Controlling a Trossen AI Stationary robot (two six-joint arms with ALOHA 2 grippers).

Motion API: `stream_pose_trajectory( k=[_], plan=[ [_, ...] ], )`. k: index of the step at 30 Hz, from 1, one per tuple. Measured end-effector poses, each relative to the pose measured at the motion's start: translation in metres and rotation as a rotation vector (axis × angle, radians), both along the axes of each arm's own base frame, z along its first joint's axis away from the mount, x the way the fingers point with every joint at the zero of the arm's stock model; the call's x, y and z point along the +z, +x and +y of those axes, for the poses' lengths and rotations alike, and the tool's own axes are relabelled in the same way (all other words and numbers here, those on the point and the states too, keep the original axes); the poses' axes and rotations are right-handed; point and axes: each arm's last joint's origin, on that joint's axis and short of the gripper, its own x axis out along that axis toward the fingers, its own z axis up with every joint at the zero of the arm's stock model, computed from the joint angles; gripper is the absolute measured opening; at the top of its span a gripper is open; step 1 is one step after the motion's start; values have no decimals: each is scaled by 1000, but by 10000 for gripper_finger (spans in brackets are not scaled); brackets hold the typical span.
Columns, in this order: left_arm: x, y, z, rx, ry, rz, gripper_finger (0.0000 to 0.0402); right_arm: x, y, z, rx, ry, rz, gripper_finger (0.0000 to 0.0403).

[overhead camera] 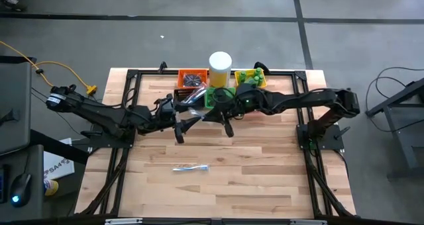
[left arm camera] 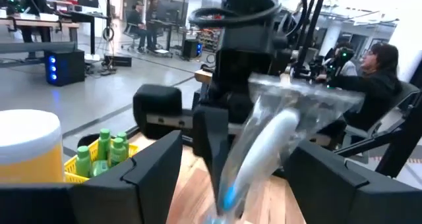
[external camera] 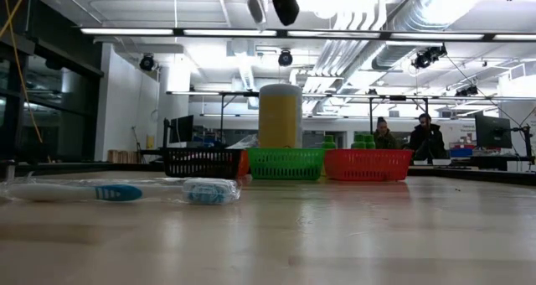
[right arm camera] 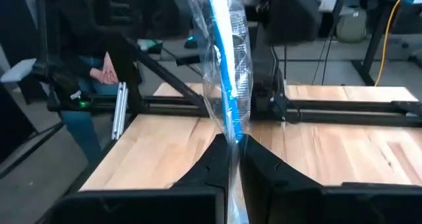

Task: Pick & Place Travel size toiletries
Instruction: Put the blue toothbrush into the black bin

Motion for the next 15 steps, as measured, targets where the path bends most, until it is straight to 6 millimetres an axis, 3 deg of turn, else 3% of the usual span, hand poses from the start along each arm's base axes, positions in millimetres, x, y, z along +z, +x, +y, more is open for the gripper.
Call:
stream_pose_trajectory(
  k=[8, 15],
  plan=[
    [-2, 0, 0, 8, 4, 22, 237, -4, 12, -1, -13, 41, -70, 10],
    [-3, 0, 0, 9, 8, 32, 128, -3, 12, -4, -46, 36, -84, 10]
  ],
)
